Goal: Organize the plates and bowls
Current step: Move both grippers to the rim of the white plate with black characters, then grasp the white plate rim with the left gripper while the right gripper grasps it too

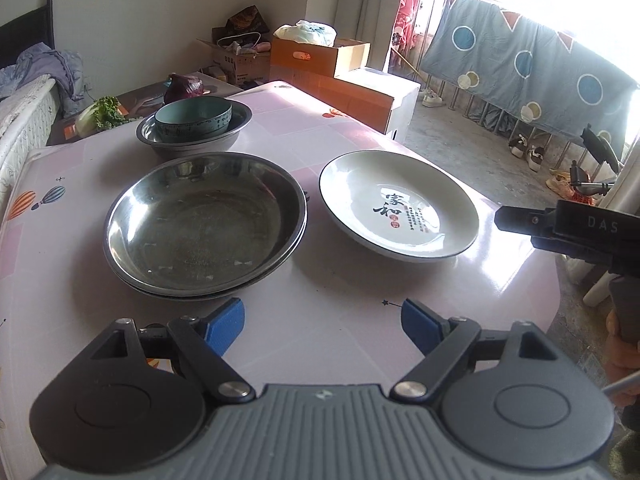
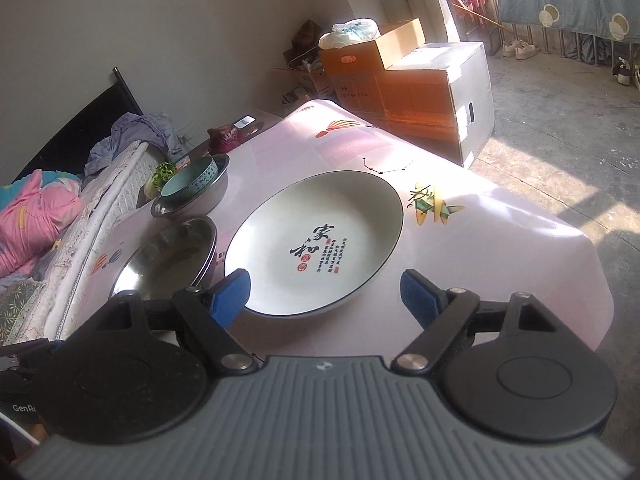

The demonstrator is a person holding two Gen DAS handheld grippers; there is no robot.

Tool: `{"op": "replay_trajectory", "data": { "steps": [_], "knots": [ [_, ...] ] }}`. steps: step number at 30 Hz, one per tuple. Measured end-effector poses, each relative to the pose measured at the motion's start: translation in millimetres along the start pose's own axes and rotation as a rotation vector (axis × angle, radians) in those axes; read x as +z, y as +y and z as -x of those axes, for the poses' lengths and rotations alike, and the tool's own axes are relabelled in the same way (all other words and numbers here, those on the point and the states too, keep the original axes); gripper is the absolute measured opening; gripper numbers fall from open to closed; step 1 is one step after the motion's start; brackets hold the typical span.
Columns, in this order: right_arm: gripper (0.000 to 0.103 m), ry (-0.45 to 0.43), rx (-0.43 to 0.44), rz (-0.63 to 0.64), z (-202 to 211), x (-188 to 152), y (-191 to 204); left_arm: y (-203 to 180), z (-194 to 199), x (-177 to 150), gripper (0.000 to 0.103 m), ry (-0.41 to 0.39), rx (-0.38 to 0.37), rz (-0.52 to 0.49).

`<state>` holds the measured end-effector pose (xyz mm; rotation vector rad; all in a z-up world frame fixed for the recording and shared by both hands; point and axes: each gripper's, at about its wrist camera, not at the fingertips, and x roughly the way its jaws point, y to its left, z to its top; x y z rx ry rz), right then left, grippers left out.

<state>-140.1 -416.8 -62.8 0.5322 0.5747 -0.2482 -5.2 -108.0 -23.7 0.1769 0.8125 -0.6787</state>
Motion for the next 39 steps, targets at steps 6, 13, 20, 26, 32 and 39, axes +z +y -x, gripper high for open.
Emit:
{"op": "replay_trajectory", "data": {
  "steps": [6, 13, 20, 26, 32, 39],
  "knots": [
    [0.082, -0.015, 0.006, -0.052, -7, 2, -32, -17, -15, 5, 0.086, -0.015, 0.018, -0.034],
    [0.082, -0.020, 0.069, -0.032, -42, 28, -53, -27, -35, 18, 0.080, -0.084, 0.059, -0.020],
    [0.065, 0.020, 0.151, -0.010, -91, 60, -72, -29, -64, 33, 0.058, -0.067, 0.067, 0.033],
    [0.047, 0.094, 0.185, 0.019, -139, 83, -78, -33, -80, 40, 0.047, -0.041, 0.072, 0.035],
    [0.031, 0.153, 0.223, 0.050, -172, 90, -73, -35, -94, 43, 0.036, -0.005, 0.093, 0.038],
    [0.026, 0.175, 0.236, 0.095, -176, 86, -65, -37, -100, 46, 0.022, -0.006, 0.106, 0.038]
  ]
}}
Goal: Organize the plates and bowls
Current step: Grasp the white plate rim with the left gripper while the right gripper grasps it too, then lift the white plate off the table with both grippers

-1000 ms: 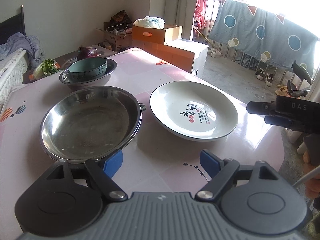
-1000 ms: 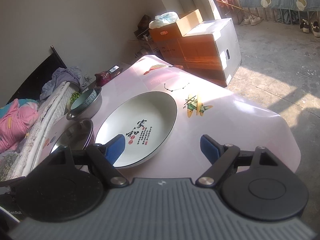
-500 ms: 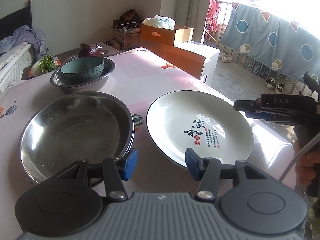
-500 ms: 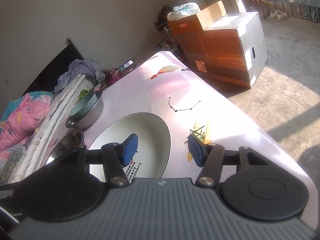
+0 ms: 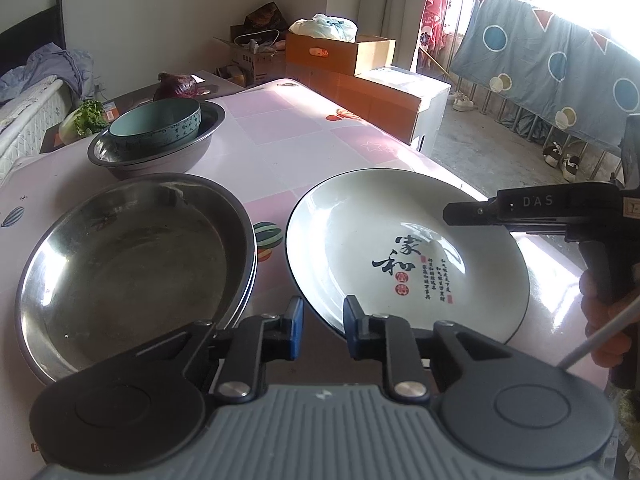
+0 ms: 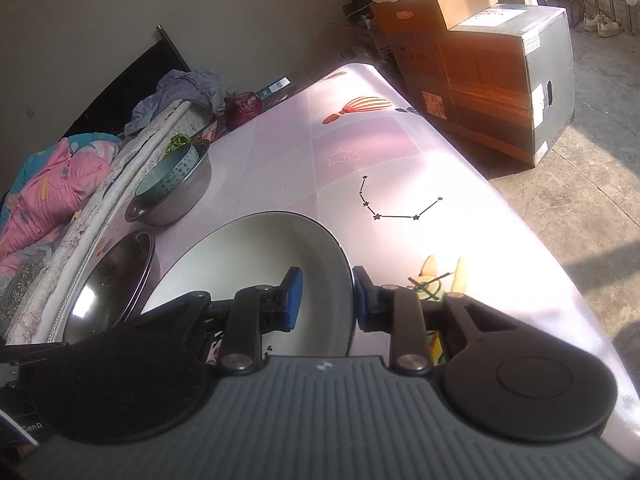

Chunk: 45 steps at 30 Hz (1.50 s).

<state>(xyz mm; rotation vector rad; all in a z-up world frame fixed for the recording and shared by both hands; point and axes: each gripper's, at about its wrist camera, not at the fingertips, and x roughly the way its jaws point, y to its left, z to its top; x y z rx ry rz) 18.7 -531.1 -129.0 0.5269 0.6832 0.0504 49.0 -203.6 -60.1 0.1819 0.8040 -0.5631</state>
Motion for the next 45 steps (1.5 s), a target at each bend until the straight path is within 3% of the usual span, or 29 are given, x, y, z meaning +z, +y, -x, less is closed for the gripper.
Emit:
{"op": "replay_trajectory", "data": {
  "steps": [23, 45],
  "knots": [
    [0.028, 0.073, 0.004, -0.013, 73, -89, 55, 26, 60, -54, 0.022, 0.078, -0.057, -0.155],
    [0.032, 0.157, 0.039, 0.060, 64, -122, 135, 87, 104, -91, 0.027, 0.126, -0.065, -0.059]
  ]
}}
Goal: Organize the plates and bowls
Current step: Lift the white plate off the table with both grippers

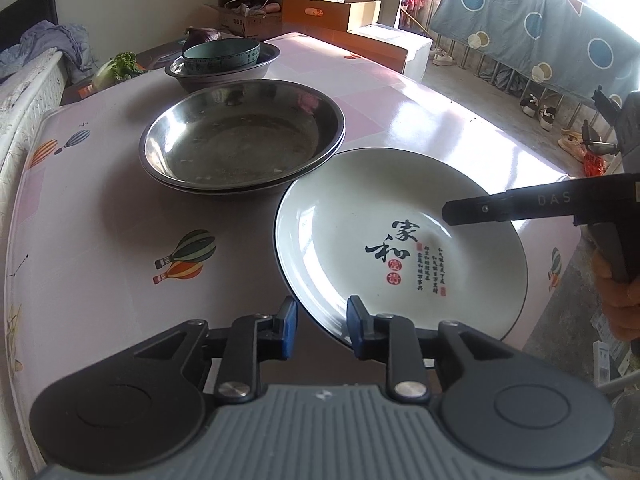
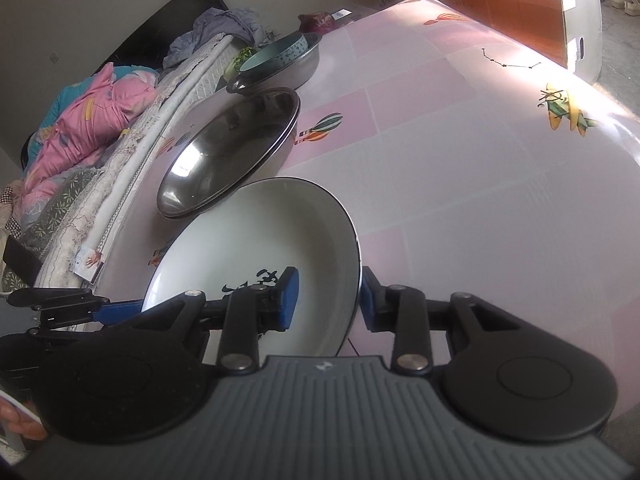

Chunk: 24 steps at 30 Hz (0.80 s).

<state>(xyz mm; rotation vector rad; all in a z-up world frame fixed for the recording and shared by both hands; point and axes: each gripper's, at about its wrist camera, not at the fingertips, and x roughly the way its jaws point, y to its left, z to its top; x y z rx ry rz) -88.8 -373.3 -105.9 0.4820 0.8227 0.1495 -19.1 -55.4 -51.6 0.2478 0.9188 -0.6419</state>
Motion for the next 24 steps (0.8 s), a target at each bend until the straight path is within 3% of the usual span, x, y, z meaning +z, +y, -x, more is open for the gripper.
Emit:
{"op": "replay_trajectory", "data": {
  "steps": [8, 13, 24],
  "knots": [
    [0.032, 0.005, -0.030, 0.034, -3, -1, 11, -1, 1, -1, 0.031, -0.002, -0.003, 0.001],
    [0.031, 0.004, -0.021, 0.013, 1, -3, 7, 3, 1, 3, 0.042, -0.012, 0.001, 0.011],
    [0.031, -0.011, -0.015, -0.045, 15, -16, -3, 2, -13, 7, 0.043, 0.020, -0.017, 0.026]
  ]
}}
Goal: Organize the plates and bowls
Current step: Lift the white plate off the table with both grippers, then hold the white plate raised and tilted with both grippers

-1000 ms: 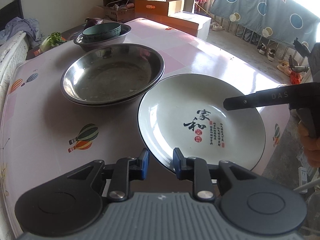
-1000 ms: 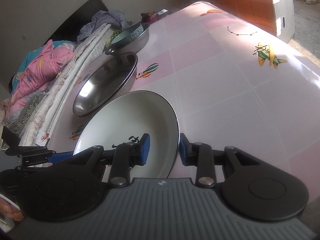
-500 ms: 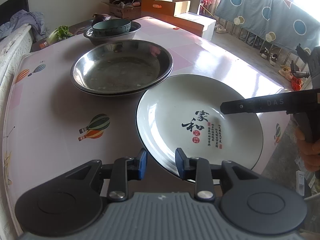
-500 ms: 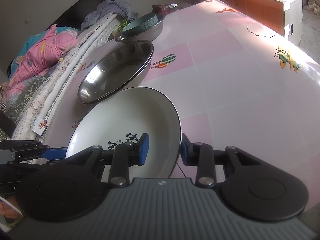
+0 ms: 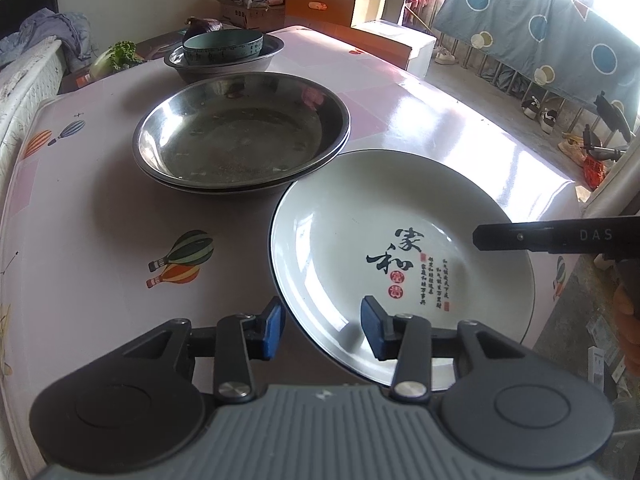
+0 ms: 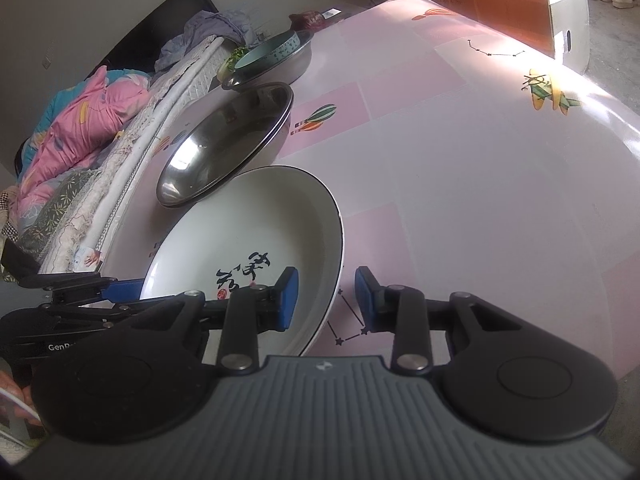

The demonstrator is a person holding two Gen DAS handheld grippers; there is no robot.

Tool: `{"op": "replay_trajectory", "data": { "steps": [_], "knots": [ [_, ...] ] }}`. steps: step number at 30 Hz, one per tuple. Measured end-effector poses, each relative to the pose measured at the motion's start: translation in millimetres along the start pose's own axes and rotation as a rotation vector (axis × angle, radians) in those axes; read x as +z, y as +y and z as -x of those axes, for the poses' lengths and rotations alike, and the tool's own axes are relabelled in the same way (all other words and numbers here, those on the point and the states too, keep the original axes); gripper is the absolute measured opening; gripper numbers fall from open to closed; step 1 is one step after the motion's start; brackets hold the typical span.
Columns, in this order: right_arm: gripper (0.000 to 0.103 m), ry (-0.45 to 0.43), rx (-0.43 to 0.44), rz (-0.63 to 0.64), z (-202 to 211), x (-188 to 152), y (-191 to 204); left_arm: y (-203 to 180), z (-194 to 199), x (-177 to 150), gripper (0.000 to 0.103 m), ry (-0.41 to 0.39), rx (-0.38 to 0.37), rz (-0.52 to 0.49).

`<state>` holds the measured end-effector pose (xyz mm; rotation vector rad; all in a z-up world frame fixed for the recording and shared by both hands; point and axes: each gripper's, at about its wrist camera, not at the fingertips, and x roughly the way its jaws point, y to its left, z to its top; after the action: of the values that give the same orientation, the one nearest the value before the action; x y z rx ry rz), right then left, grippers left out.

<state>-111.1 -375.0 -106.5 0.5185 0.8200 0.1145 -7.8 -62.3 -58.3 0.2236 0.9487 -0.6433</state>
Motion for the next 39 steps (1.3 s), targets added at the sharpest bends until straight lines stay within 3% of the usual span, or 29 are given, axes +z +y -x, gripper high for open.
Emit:
{"op": "replay_trajectory", "data": {
  "steps": [16, 39],
  "knots": [
    [0.031, -0.002, 0.092, -0.104, 0, -7, -12, -2, -5, 2, 0.045, 0.013, -0.003, 0.015],
    [0.031, 0.005, 0.113, -0.122, -5, -6, -10, -1, -7, 3, 0.047, 0.016, -0.011, 0.028]
  ]
}}
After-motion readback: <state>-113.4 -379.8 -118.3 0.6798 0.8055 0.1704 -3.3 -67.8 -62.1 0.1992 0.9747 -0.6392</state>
